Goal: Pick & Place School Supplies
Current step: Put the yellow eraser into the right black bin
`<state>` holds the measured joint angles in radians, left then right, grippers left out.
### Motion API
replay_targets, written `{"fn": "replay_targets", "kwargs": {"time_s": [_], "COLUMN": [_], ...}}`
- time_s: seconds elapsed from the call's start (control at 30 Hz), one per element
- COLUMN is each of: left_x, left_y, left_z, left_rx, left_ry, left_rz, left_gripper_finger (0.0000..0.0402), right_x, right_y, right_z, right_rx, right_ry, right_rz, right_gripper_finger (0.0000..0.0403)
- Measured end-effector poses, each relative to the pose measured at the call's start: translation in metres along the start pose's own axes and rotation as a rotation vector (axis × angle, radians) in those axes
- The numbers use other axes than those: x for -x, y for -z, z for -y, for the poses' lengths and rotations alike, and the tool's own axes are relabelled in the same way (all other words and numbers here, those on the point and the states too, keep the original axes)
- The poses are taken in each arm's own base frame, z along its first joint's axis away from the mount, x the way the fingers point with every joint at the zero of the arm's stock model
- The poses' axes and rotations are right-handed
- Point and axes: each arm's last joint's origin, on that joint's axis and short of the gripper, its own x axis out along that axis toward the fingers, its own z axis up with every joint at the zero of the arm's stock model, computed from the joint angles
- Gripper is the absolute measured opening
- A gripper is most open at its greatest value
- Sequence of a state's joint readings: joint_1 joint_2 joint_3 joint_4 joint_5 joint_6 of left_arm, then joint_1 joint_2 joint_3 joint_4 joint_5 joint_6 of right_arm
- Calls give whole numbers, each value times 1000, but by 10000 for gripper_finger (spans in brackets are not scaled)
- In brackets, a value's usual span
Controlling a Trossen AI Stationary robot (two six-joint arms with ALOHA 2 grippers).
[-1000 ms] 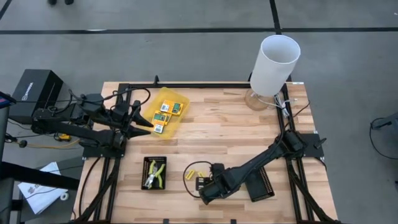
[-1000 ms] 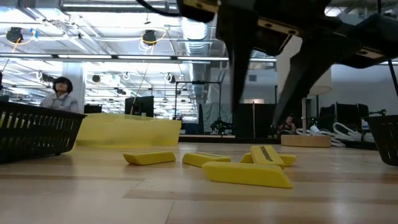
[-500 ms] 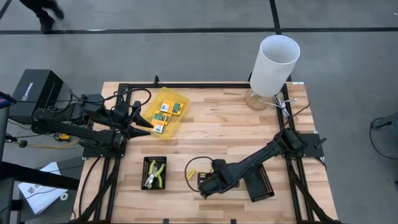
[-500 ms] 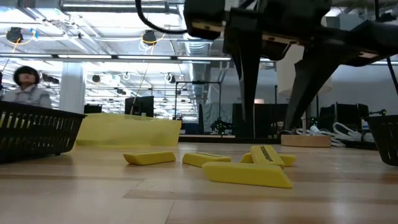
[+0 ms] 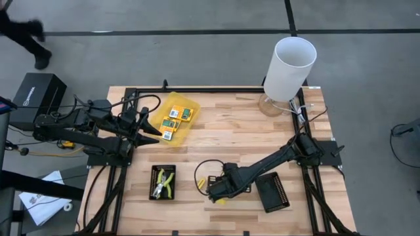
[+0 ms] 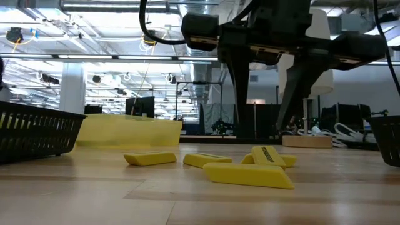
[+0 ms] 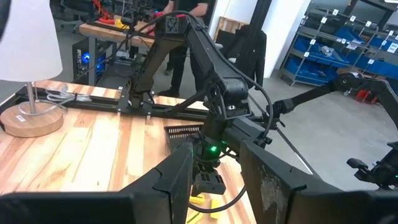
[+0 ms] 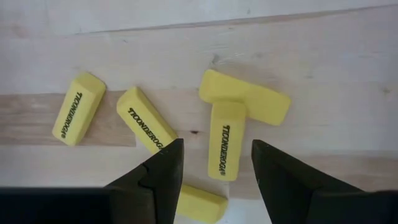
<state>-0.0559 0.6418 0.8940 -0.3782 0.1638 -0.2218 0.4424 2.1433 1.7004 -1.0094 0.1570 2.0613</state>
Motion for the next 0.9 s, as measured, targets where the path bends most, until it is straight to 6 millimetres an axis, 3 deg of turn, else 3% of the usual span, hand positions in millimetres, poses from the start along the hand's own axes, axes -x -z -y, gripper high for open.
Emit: {"fn": "replay_targets", "kwargs": {"time_s": [0.9], "left_x": [0], "left_y": [5], "left_z": [-1], "left_rx": [-14], "left_ry": [-12], "left_rz": [-52], "left_gripper_finger": [129], "right_x": [-11], "right_y": [3], "right_z": [2], "right_rx": [-21], "right_ry": [7], "right_rz": [-56], "right_gripper_finger": [182]}}
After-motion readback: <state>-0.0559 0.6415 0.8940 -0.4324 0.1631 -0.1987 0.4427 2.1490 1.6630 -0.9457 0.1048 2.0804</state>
